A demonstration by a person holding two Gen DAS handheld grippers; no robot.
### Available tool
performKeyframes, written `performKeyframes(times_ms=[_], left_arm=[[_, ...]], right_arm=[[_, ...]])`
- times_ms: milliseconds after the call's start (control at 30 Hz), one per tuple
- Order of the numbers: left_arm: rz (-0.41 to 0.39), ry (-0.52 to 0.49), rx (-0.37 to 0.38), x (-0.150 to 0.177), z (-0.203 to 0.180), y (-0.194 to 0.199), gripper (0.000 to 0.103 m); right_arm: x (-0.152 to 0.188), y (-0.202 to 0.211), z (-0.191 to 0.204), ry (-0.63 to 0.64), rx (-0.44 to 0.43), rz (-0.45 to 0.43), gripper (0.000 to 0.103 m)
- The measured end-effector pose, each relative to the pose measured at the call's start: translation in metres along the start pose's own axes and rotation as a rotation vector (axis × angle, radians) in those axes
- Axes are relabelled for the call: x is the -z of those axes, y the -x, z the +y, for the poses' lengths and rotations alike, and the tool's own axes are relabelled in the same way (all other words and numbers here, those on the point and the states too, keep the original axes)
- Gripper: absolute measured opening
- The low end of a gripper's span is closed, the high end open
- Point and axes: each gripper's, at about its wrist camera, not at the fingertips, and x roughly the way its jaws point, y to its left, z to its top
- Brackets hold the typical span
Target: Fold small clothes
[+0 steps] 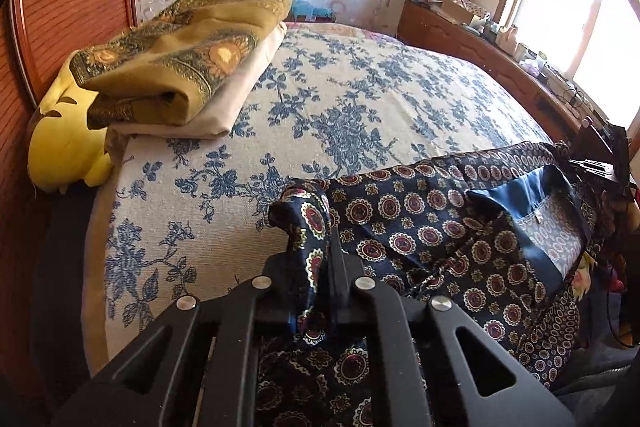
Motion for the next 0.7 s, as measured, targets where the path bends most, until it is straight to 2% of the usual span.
performKeyframes(times_ms=[100,133,200,300,367,533,567,633,667,700], left_arm=[[0.012,0.006,0.004,-0.001,0.003,-0.003,0.011],[0.015,0.008,0.001,-0.001,0.004,-0.005,0.011],[0.019,0.009,-0.002,-0.001,0.004,-0.007,0.011],[0.021,0.010,-0.004,0.000,0.004,-0.010,0.011],[0.022,0.015,0.000,0.000,0.005,-0.011,0.011],[0.021,0.028,0.014,0.001,0.008,-0.011,0.011],[0.019,0.027,0.014,0.001,0.008,-0.011,0.011],[0.015,0.010,0.009,0.003,0.005,-0.010,0.011],[0.015,-0.006,0.007,0.003,0.003,-0.009,0.009],[0.010,-0.024,0.001,0.004,-0.001,-0.007,0.008]], right_arm=[[0.000,0.002,-0.003,-0.008,0.022,0.002,0.009],[-0.001,0.003,-0.003,-0.009,0.033,-0.001,0.013],[-0.006,0.001,-0.002,-0.001,0.071,-0.006,0.032],[-0.014,-0.003,-0.004,-0.003,0.115,-0.013,0.047],[-0.019,-0.009,-0.007,-0.004,0.120,-0.004,0.052],[-0.026,-0.025,-0.016,-0.032,0.055,0.025,0.052],[-0.026,-0.024,-0.017,-0.039,0.046,0.023,0.049],[-0.024,-0.024,-0.019,-0.042,0.018,0.010,0.024],[-0.022,-0.022,-0.018,-0.037,-0.022,0.008,0.009],[-0.020,-0.020,-0.015,-0.024,-0.047,0.010,0.007]])
